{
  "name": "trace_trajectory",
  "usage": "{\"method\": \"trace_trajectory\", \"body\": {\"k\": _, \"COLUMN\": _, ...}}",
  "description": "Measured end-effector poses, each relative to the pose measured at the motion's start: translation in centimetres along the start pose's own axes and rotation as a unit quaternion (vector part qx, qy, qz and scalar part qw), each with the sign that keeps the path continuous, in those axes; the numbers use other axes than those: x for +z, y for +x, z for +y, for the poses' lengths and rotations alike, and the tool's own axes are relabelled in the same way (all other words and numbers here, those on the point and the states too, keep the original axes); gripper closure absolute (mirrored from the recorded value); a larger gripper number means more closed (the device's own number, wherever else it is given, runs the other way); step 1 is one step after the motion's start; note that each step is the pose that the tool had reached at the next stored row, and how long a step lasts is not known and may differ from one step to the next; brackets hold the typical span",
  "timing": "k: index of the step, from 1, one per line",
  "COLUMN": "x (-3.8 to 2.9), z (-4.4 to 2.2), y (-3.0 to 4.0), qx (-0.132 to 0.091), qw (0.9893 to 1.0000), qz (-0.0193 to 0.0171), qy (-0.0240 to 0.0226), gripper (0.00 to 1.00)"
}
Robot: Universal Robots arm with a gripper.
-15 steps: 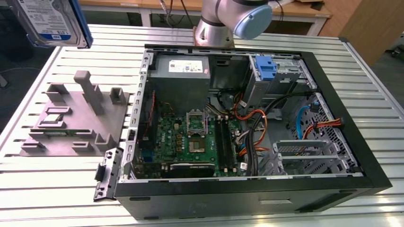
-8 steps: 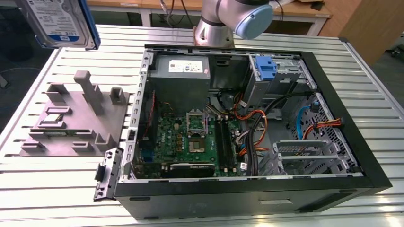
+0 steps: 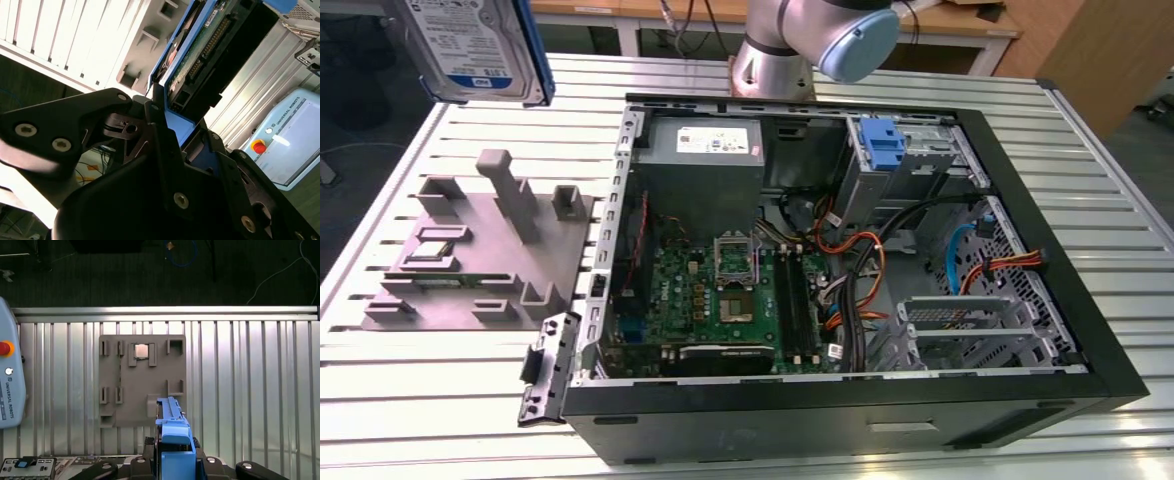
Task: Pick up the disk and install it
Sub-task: 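Pick up the disk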
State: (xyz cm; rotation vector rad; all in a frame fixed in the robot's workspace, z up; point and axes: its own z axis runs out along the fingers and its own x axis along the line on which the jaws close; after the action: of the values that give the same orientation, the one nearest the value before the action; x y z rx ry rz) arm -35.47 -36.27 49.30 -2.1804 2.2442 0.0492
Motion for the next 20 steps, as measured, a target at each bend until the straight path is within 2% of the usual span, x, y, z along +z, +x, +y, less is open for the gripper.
{"method": "trace_trajectory", "body": {"k": 4, "x": 0.0, "z": -0.27, "y": -0.01, "qx": 0.0, "qw": 1.0, "qz": 0.0, "qy": 0.0, "gripper": 0.64}}
{"method": "trace_trajectory", "body": {"k": 14, "x": -0.01, "z": -0.39, "y": -0.01, "qx": 0.0, "qw": 1.0, "qz": 0.0002, "qy": -0.0001, "gripper": 0.64}}
{"method": "trace_trajectory", "body": {"k": 20, "x": -0.02, "z": -1.38, "y": -0.04, "qx": 0.0, "qw": 1.0, "qz": 0.0001, "qy": 0.0, "gripper": 0.64}}
